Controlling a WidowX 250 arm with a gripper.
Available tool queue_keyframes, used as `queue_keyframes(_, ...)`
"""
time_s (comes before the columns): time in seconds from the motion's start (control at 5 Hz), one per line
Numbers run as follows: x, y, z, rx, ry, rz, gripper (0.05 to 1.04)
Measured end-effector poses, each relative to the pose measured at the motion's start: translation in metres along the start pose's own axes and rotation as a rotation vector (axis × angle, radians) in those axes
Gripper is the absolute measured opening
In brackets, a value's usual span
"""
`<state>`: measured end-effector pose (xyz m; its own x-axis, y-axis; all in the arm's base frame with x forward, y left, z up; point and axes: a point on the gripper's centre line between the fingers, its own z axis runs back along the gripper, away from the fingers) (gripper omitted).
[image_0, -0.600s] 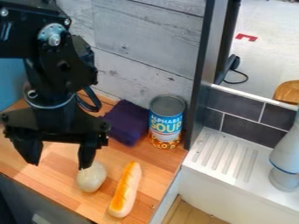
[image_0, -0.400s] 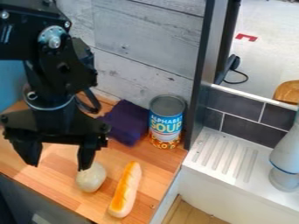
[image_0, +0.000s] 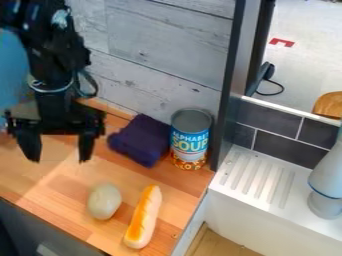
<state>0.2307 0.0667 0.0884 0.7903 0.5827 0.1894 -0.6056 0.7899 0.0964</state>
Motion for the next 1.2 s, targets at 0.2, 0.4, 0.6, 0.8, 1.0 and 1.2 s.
queue_keyframes(0.2,0.039,0.003,-0.020,-0.009,0.020,0.042,1.001)
queue_keyframes(0.4,0.076,-0.004,-0.036,-0.051,0.028,0.052,1.000)
queue_keyframes(0.6,0.096,-0.017,-0.048,-0.109,0.013,0.031,1.000)
queue_keyframes(0.8,0.111,-0.025,-0.063,-0.109,0.016,0.024,1.001)
queue_keyframes(1.0,0.120,-0.042,-0.073,-0.103,0.024,-0.003,1.000)
queue_keyframes(1.2,0.125,-0.063,-0.081,-0.098,0.031,-0.046,1.000)
